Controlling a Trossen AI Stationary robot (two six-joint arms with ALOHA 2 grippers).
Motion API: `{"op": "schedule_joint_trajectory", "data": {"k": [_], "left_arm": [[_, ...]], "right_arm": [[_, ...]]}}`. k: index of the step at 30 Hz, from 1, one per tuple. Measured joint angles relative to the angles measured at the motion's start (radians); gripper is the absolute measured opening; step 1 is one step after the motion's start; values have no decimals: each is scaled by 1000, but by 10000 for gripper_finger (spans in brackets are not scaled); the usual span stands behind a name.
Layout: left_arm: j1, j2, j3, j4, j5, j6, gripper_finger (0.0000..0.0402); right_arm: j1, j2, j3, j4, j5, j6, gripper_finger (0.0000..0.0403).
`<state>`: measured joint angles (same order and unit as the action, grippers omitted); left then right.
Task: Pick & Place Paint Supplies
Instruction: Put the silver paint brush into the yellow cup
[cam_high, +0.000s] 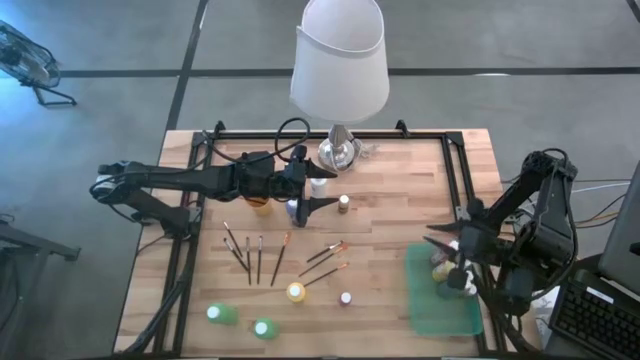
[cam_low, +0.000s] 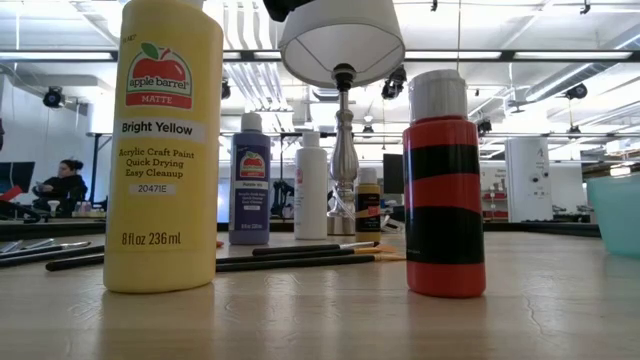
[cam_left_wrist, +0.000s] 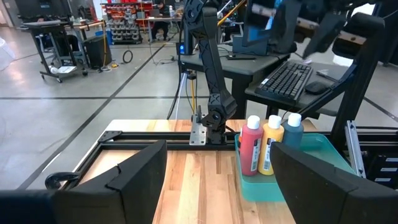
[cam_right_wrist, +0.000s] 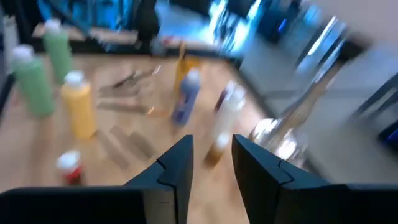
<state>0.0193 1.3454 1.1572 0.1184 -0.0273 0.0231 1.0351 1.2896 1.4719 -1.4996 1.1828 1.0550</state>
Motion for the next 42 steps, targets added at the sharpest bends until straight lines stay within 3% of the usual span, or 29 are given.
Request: {"op": "schedule_joint_trajectory", "data": {"k": [3,8,19,25,28,35,38,42], "left_arm": [[0,0,0,0,0,0,289],[-1,0,0,0,0,0,289],[-1,0,0,0,0,0,289],[-2,0,0,5,2,-72,289],[-2,0,0,11,10,-151,289],[-2,-11,1,9,9,-116,289],[-2,-11,1,-9,9,-132,289],[-2,-17,1,-15,39,-147,289]], "right_arm": [[-2,0,-2,1,81,-71,91],[-20,0,-2,-1,91,-105,75],[-274,-92,-79,-72,-160,-97,51],[-404,-217,-201,8,-235,-127,34],[-468,-270,-262,151,-298,-242,22],[-664,-328,-396,525,-525,-650,9],[-756,-330,-435,607,-614,-771,8],[-857,-327,-482,678,-639,-857,8]]}}
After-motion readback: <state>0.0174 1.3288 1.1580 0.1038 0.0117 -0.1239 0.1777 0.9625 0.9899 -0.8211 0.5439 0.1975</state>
